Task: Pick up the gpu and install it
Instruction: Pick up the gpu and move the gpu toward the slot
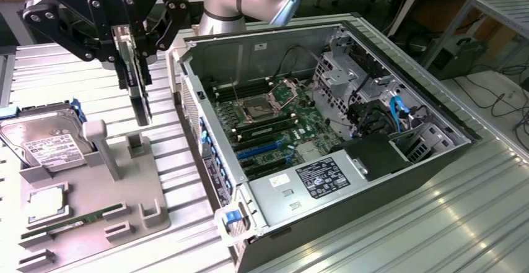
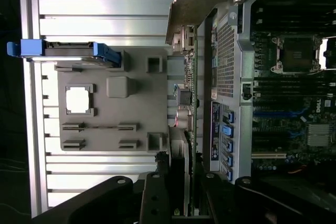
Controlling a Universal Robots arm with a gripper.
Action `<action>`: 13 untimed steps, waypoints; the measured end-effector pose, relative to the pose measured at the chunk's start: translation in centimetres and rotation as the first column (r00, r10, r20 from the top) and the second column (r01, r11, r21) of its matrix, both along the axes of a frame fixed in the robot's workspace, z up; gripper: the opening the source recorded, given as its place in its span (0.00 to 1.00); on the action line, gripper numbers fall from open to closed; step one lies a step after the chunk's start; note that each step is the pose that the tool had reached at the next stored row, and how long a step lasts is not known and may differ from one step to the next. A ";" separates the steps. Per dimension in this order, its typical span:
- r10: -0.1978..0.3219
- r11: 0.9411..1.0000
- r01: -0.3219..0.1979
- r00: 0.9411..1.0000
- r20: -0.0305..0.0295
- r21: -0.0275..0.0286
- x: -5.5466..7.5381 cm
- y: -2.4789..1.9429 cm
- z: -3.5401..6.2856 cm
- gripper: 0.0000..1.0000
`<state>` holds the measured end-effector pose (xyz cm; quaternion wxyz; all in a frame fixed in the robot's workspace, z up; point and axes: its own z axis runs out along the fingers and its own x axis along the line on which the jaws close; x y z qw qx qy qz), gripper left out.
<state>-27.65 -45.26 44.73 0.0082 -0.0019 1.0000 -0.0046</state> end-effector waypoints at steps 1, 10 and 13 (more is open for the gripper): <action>0.000 1.000 0.000 1.000 0.000 0.000 0.1 0.00 0.00 0.27; 0.000 1.000 0.000 1.000 0.000 0.000 0.9 0.00 0.00 0.27; 0.000 1.000 0.000 1.000 0.000 0.000 1.2 0.00 0.00 0.27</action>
